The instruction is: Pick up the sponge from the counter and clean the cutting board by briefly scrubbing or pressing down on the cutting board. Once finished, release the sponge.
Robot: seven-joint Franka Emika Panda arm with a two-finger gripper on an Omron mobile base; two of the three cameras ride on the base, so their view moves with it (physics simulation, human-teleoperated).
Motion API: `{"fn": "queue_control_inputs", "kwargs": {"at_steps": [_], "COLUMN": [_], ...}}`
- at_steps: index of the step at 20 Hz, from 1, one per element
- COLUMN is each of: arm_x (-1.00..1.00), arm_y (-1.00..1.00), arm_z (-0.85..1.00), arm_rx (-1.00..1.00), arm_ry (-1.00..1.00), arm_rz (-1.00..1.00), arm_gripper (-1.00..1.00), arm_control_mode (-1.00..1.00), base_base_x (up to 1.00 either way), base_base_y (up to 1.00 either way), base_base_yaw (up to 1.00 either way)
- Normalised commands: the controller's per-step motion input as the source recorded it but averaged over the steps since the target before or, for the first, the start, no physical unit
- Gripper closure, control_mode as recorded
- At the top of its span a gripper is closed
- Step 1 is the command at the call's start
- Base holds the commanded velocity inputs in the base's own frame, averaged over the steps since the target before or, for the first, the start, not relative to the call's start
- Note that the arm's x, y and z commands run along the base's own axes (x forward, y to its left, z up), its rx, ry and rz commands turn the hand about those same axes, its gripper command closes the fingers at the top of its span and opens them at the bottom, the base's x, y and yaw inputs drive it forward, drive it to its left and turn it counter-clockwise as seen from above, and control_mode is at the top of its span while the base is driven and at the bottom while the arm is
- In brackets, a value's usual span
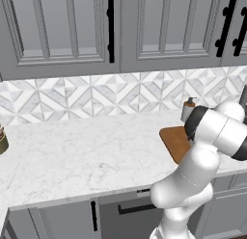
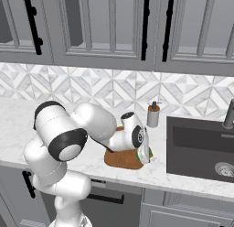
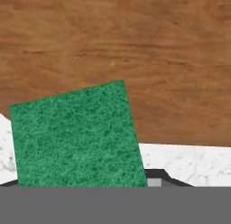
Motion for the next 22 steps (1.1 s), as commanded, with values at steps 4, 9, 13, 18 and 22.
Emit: {"fn": "queue_control_inputs", "kwargs": {"at_steps": [4, 9, 13, 18, 22], "arm_x": [0.00, 0.00, -0.01, 0.00, 0.00], "arm_y": [0.73, 0.72, 0.92, 1.00, 1.00], "arm_z": [-0.40, -0.72, -0.68, -0.64, -0.60], "arm_rx": [-0.01, -0.06, -0.02, 0.00, 0.00], "arm_ry": [0.00, 0.01, -0.04, -0.09, -0.05], "arm_rz": [-0.09, -0.13, -0.14, -0.17, -0.17], "arm_gripper": [1.00, 1.00, 1.00, 1.00, 1.00], "arm_control_mode": [-1.00, -1.00, -1.00, -1.00, -1.00], "base_base_x": [0.00, 0.00, 0.00, 0.00, 0.00], "base_base_y": [0.00, 0.00, 0.00, 0.00, 0.00], "base_base_yaw": [0.00, 0.00, 0.00, 0.00, 0.00]}}
